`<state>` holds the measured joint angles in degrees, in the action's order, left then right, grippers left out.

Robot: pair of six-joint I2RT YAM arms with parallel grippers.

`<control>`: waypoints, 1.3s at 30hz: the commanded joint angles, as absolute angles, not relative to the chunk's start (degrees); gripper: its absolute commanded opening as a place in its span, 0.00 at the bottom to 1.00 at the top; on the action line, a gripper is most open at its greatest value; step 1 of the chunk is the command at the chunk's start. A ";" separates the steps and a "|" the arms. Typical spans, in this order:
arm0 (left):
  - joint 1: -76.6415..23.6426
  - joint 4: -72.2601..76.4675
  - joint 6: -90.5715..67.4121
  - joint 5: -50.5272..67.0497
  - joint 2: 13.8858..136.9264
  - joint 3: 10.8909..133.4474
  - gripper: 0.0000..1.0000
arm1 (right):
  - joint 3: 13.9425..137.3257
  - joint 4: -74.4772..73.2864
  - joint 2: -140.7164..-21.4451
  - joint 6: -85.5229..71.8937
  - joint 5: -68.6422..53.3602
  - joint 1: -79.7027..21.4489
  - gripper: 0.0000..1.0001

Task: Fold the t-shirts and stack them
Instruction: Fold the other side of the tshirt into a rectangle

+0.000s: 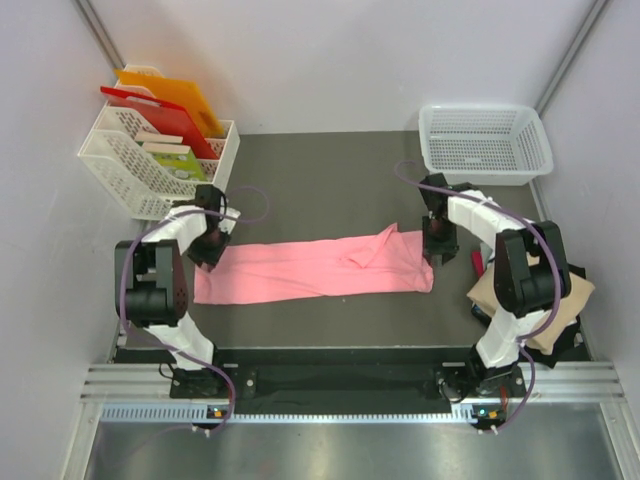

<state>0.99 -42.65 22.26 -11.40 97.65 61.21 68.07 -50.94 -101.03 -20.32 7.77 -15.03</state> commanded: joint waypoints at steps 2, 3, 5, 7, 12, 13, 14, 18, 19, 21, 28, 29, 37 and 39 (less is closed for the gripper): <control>0.18 -49.03 19.87 -9.33 93.34 70.56 0.39 | 81.00 -55.45 -99.49 -19.51 16.52 -16.43 0.39; -1.39 -49.48 19.60 -9.14 92.99 71.27 0.39 | 82.69 -56.07 -99.49 -19.42 16.70 -17.74 0.39; -2.54 -50.88 18.46 -8.01 92.73 72.59 0.40 | 87.60 -57.91 -100.10 -19.77 15.66 -19.59 0.41; -4.21 -51.68 17.84 -6.95 92.81 72.95 0.40 | 90.08 -58.36 -101.33 -19.78 12.50 -22.75 0.42; -5.89 -51.42 16.70 -5.89 93.34 70.14 0.39 | 94.30 -58.71 -106.69 -20.83 1.94 -30.48 0.41; -5.89 -50.89 16.61 -5.89 93.17 68.57 0.39 | 94.31 -58.45 -108.27 -21.18 1.24 -31.45 0.41; -5.89 -50.37 16.52 -5.89 93.08 67.86 0.39 | 94.48 -58.19 -108.89 -21.53 0.27 -32.07 0.41; -5.89 -48.08 16.26 -6.24 93.25 64.78 0.38 | 93.96 -56.43 -111.09 -23.02 -4.57 -33.75 0.42; -5.89 -47.21 16.35 -6.50 93.51 63.91 0.38 | 94.04 -56.08 -111.70 -23.03 -4.92 -33.92 0.42; -5.89 -46.67 16.26 -6.50 94.56 63.46 0.38 | 94.57 -56.16 -112.76 -23.03 -5.53 -34.45 0.42; -5.89 -45.97 15.82 -6.42 96.77 63.98 0.37 | 96.86 -58.18 -115.93 -22.85 -5.80 -35.68 0.42; -5.89 -45.97 15.91 -6.33 96.77 64.07 0.37 | 96.51 -58.27 -115.67 -22.94 -5.80 -35.77 0.42; -5.89 -45.44 15.64 -6.41 96.50 62.93 0.37 | 93.08 -56.61 -116.10 -23.73 -6.68 -36.04 0.43; -5.89 -45.26 15.64 -6.50 96.50 62.75 0.37 | 92.99 -55.99 -116.89 -23.82 -6.77 -36.04 0.42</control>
<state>-6.04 -46.61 16.38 -6.87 97.12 63.35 93.67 -57.41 -115.90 -23.09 -6.09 -35.16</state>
